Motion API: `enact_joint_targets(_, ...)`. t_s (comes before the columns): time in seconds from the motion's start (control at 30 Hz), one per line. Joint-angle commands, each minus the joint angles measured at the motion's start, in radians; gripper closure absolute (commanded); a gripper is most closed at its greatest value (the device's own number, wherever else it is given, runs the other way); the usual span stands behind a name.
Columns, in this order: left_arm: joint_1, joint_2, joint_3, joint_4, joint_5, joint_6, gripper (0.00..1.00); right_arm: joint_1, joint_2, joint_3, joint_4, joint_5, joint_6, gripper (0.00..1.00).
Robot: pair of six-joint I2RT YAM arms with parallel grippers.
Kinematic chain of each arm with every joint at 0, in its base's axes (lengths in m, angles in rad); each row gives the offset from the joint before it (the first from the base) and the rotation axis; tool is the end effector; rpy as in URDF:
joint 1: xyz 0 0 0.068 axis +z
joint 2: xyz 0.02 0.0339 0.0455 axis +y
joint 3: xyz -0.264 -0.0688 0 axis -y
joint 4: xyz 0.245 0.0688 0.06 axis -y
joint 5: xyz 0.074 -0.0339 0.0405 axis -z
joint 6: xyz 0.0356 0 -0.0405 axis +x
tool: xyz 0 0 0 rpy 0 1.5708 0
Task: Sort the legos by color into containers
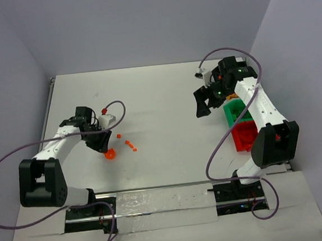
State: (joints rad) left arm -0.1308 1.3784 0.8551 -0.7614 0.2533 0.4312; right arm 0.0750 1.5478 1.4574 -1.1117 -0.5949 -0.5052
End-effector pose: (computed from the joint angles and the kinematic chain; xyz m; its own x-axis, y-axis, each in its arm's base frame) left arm 0.2391 -0.0405 0.1981 -0.7820 0.5110 -0.3569 0.5760 0.8113 -0.1005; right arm 0.2983 0.0424 0.3185 -0.6865 -0.4536 -0.5684 -0.6807 0.6756 0.2830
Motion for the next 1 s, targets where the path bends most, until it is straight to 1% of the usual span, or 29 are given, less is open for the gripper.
enact_joint_targets(0.0, 0.054, 0.075, 0.05, -0.041, 0.118, 0.008, 0.56, 0.021, 0.0, -0.018, 0.056, -0.034, 0.048, 0.02)
enact_joint_targets(0.17, 0.078, 0.151, 0.078, -0.053, 0.164, -0.003, 0.6, 0.025, -0.012, -0.042, 0.063, -0.04, 0.052, 0.02)
enact_joint_targets(0.53, 0.083, 0.267, 0.116, -0.033, 0.218, -0.029, 0.65, 0.026, -0.019, -0.056, 0.062, -0.053, 0.057, 0.03)
enact_joint_targets(0.73, 0.085, 0.306, 0.132, -0.022, 0.215, -0.035, 0.68, 0.026, -0.006, -0.045, 0.055, -0.079, 0.061, 0.03)
enact_joint_targets(0.87, 0.086, 0.332, 0.148, -0.032, 0.218, -0.035, 0.72, 0.029, 0.016, -0.033, 0.059, -0.123, 0.078, 0.04)
enact_joint_targets(0.93, 0.086, 0.341, 0.157, -0.039, 0.23, -0.035, 0.76, 0.033, 0.028, -0.028, 0.066, -0.149, 0.095, 0.05)
enact_joint_targets(0.97, 0.086, 0.343, 0.169, -0.049, 0.24, -0.034, 0.81, 0.035, 0.034, -0.031, 0.079, -0.171, 0.112, 0.06)
